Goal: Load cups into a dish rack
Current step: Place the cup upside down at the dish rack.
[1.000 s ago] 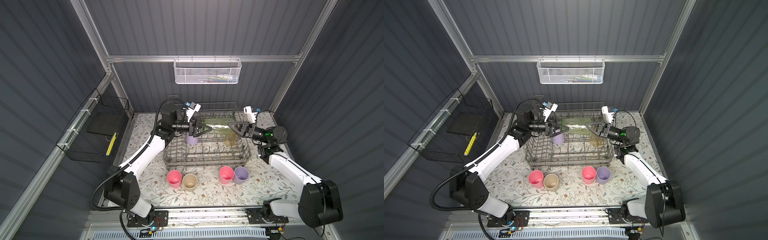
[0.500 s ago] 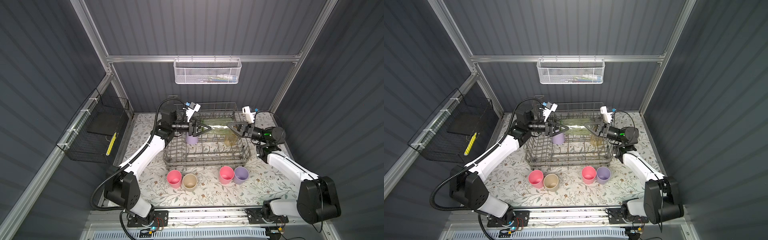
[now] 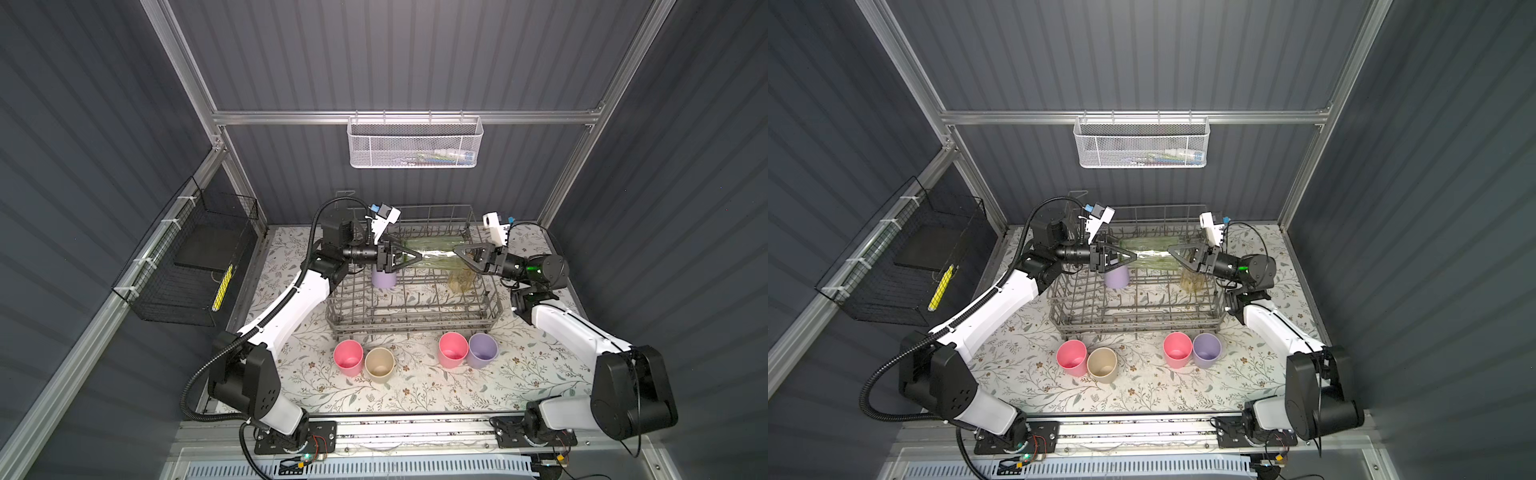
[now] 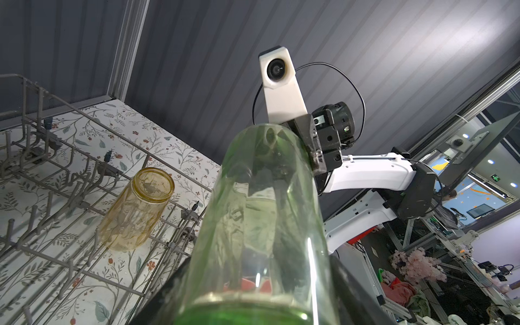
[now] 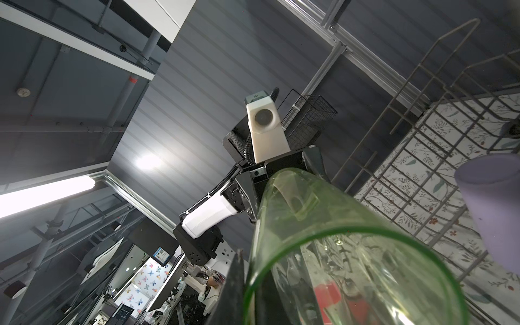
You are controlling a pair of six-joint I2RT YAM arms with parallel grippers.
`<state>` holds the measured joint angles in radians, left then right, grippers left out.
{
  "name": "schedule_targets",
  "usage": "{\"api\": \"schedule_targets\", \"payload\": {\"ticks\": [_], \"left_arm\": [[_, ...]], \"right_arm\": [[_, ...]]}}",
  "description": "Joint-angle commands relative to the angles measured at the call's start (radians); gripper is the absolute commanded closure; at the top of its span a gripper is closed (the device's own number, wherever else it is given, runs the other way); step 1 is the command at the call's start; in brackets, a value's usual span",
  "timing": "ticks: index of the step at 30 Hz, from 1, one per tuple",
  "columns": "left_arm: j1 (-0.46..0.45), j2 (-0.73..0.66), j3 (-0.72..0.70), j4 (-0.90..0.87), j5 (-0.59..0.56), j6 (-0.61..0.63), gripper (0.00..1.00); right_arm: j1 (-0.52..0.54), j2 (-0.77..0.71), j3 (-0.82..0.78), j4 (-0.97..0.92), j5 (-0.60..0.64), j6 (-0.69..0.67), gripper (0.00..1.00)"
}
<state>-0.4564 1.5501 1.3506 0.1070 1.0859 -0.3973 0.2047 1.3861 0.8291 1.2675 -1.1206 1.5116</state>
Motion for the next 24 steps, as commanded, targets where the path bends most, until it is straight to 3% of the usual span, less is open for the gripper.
{"api": "schedule_targets", "payload": {"ticks": [1, 14, 24], "left_arm": [[-0.007, -0.022, 0.007, 0.03, 0.028, 0.012, 0.47], [0.002, -0.053, 0.007, 0.034, -0.012, 0.015, 0.49], [0.012, -0.061, 0.004, 0.051, -0.042, 0.0, 0.49]], "right_arm": [[0.009, 0.018, 0.024, 0.094, -0.004, 0.048, 1.0], [-0.021, 0.004, 0.004, 0.125, -0.015, 0.068, 0.77], [-0.069, -0.039, -0.044, 0.122, -0.021, 0.072, 0.71]]}}
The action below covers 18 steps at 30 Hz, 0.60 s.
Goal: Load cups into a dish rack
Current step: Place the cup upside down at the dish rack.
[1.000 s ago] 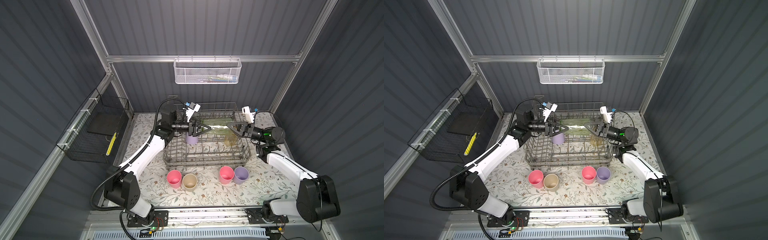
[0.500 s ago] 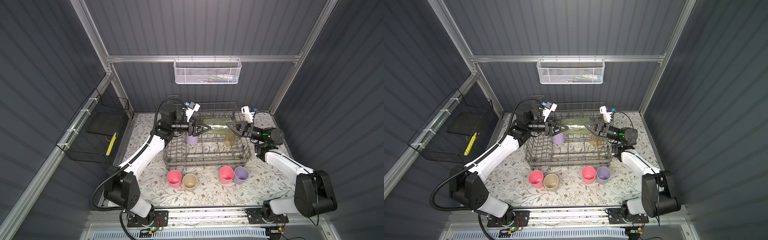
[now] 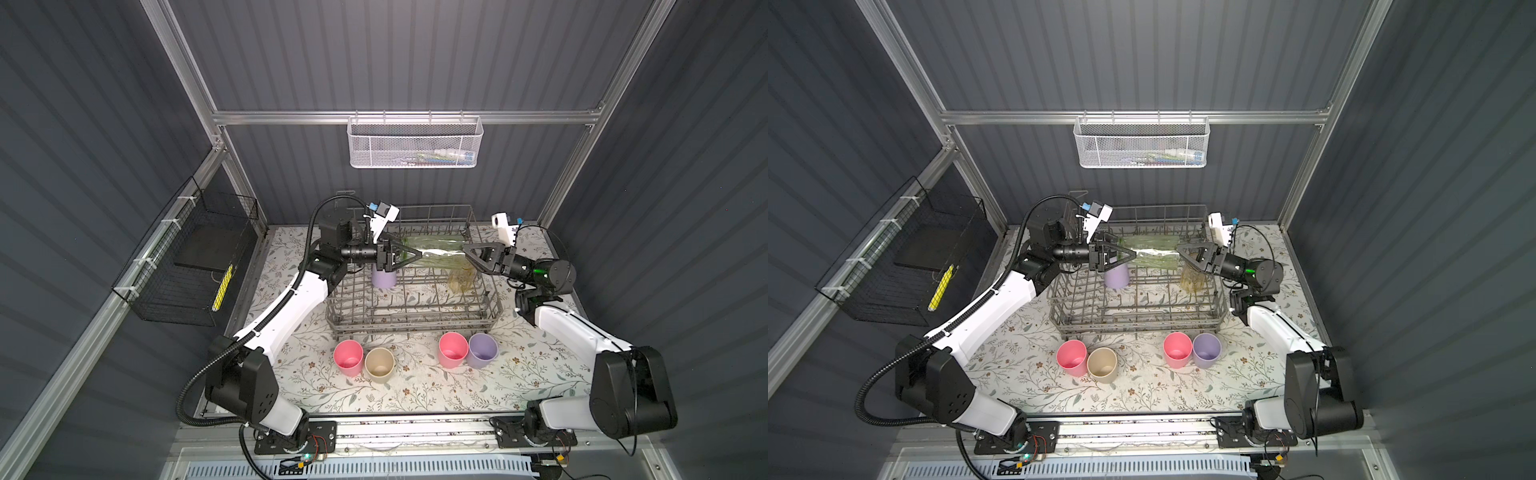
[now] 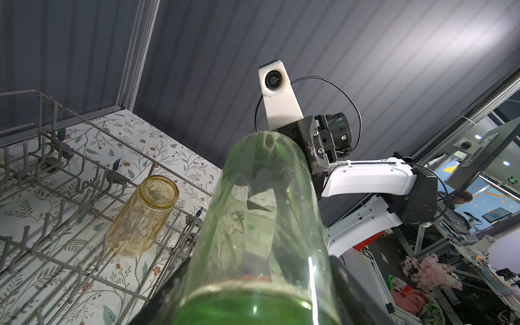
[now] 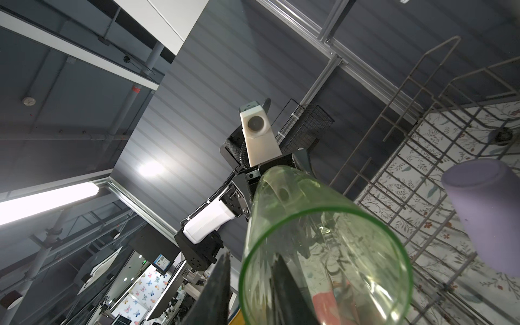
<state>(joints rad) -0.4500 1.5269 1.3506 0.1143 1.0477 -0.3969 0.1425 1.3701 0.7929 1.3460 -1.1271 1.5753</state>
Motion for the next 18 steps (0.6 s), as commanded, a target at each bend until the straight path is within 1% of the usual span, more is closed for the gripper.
{"api": "schedule_targets", "payload": {"ticks": [1, 5, 10, 15, 18], "left_arm": [[0.007, -0.039, 0.004, 0.048, -0.006, -0.003, 0.49], [0.008, -0.04, 0.005, 0.052, -0.025, -0.01, 0.49], [0.019, -0.056, 0.011, 0.014, -0.049, 0.015, 0.49], [0.024, -0.062, 0.025, -0.022, -0.089, 0.036, 0.5], [0.025, -0.056, 0.051, -0.099, -0.14, 0.074, 0.5]], "right_arm": [[-0.009, -0.024, -0.009, 0.045, -0.015, 0.009, 0.71], [-0.023, -0.037, -0.018, 0.044, -0.023, 0.01, 0.7], [-0.076, -0.081, -0.055, 0.025, -0.025, 0.0, 0.69], [-0.126, -0.142, -0.092, -0.057, -0.041, -0.05, 0.68], [-0.163, -0.196, -0.109, -0.162, -0.046, -0.108, 0.68]]}}
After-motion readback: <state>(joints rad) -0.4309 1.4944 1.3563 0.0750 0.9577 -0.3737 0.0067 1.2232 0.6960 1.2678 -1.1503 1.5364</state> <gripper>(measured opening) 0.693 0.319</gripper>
